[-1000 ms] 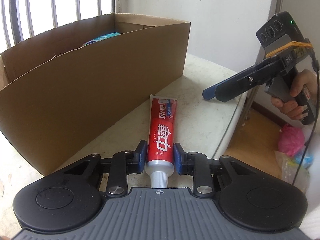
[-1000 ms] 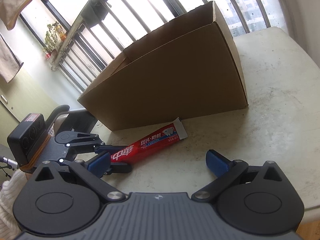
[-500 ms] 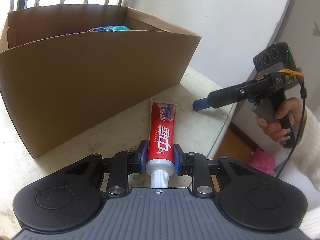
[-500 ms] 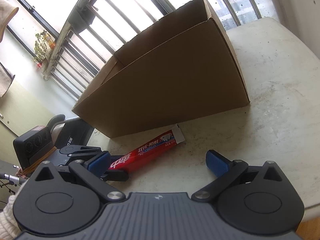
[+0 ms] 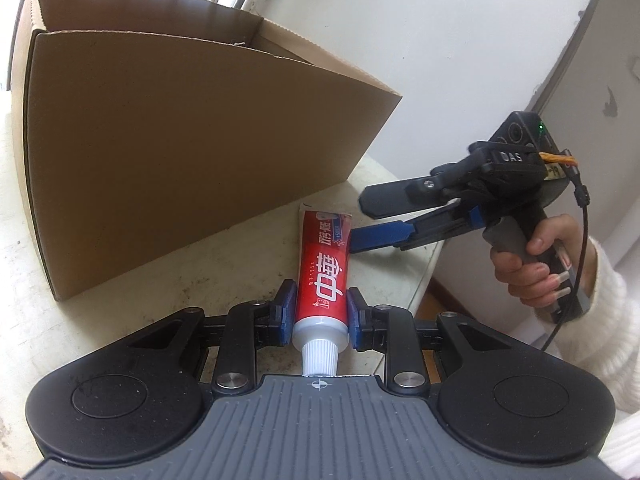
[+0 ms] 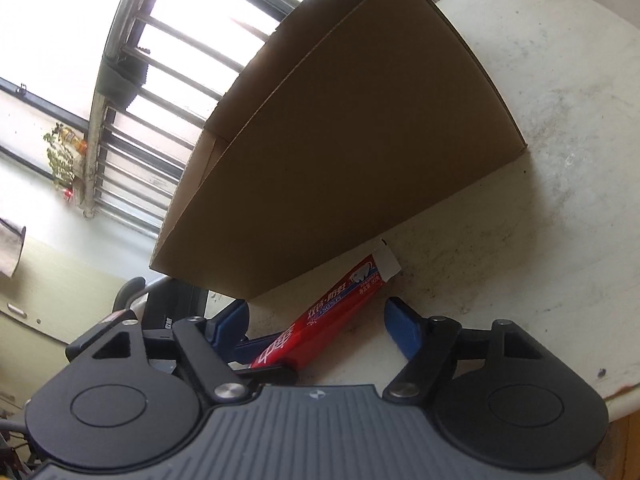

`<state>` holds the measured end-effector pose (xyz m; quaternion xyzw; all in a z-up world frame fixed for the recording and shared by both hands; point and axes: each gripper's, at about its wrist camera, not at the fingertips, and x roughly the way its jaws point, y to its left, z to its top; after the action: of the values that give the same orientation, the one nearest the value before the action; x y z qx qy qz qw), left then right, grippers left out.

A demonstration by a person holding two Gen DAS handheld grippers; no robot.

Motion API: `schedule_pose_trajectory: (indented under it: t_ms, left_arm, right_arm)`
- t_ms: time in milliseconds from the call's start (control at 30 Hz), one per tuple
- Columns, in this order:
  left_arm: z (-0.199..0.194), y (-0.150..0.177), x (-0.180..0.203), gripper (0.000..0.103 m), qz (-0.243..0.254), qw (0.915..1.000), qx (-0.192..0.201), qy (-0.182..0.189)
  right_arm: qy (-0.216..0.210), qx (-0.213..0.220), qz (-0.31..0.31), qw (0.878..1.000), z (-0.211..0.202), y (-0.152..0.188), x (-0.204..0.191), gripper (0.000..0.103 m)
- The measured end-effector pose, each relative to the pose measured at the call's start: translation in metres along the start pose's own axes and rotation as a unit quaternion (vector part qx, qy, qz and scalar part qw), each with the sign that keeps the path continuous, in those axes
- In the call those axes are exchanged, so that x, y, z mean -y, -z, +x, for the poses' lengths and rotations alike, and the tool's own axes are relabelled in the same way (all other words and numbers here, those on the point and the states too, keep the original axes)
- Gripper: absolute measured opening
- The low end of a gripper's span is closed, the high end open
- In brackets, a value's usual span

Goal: Organize objects
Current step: 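Lift the toothpaste tube and carry it over the cardboard box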

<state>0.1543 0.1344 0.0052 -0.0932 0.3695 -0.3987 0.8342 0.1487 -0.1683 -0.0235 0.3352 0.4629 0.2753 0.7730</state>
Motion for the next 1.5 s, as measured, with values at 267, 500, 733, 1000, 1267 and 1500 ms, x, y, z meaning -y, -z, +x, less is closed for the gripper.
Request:
schedule_pose_trajectory:
  t_ms: [267,500,733,1000,1267,1500]
  left_arm:
    - [0.000,0.000,0.016,0.025,0.047,0.9986,-0.002,-0.025]
    - [0.005,-0.001,0.027,0.026,0.082,0.9954,-0.010,-0.048]
    - [0.004,-0.001,0.033,0.026,0.099,0.9930,-0.018,-0.062]
    - [0.017,-0.009,0.055,0.026,0.150,0.9817,-0.050,-0.105]
    - [0.014,-0.004,0.071,0.026,0.179,0.9741,-0.060,-0.125]
    - [0.008,-0.004,0.098,0.026,0.215,0.9649,-0.050,-0.143]
  right_arm:
    - [0.023,0.036,0.040,0.998,0.012,0.001,0.012,0.024]
    - [0.022,0.043,0.022,0.999,0.013,0.005,0.011,0.022]
    - [0.003,0.056,0.008,0.998,0.012,0.011,0.017,0.022]
    - [-0.002,0.074,-0.011,0.997,0.009,0.020,0.017,0.022]
    - [-0.018,0.086,-0.039,0.995,-0.004,0.030,0.014,0.022]
    - [-0.046,0.117,-0.094,0.988,-0.033,0.046,-0.013,0.016]
